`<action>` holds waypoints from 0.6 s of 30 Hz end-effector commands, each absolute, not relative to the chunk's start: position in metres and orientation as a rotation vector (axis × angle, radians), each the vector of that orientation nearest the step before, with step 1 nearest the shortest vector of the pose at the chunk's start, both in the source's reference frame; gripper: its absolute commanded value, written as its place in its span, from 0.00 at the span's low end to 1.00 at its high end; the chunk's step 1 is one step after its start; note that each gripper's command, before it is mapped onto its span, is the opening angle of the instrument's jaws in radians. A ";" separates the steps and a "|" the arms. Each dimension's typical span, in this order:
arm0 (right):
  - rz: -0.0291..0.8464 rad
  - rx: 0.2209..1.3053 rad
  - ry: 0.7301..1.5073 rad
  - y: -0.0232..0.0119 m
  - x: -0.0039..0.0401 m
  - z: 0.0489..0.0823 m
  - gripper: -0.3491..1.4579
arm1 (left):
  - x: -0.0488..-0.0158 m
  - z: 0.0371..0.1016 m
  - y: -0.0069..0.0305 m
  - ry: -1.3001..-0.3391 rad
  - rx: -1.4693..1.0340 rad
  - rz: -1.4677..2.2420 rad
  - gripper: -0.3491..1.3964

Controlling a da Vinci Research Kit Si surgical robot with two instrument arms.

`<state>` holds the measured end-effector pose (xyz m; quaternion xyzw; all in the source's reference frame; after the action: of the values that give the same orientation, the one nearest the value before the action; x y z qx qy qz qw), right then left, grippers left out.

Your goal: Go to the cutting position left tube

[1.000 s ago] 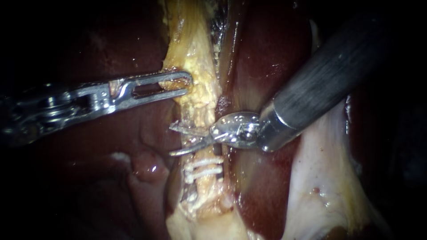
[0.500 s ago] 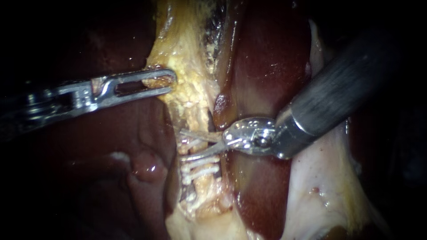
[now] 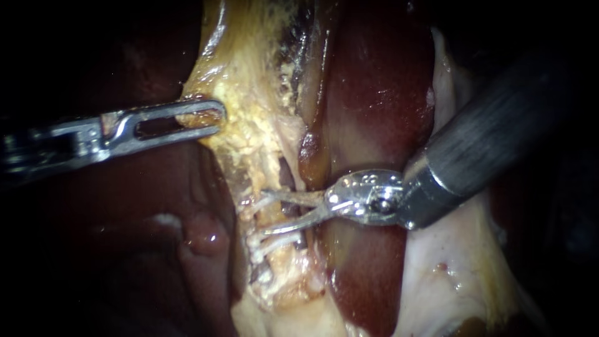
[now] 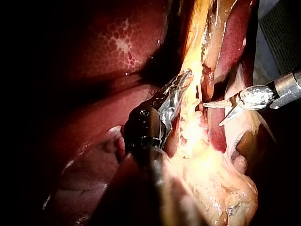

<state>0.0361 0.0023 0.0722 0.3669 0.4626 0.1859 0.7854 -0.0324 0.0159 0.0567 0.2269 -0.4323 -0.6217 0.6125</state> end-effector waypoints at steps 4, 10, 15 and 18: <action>0.413 0.797 0.958 0.0022 0.0357 0.0724 0.84 | -0.0318 0.0560 0.0159 -1.005 0.522 -1.440 0.00; 0.432 0.804 0.944 0.0022 0.0357 0.0732 0.84 | -0.0315 0.0550 0.0156 -1.013 0.521 -1.445 0.00; 0.445 0.808 0.928 0.0021 0.0357 0.0741 0.83 | -0.0315 0.0543 0.0153 -1.018 0.520 -1.448 0.00; 0.452 0.810 0.915 0.0020 0.0356 0.0747 0.83 | -0.0314 0.0540 0.0152 -1.017 0.519 -1.449 0.00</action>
<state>0.0356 0.0018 0.0750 0.3775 0.4235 0.2105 0.7962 -0.0314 0.0152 0.0540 0.2241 -0.4406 -0.6262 0.6029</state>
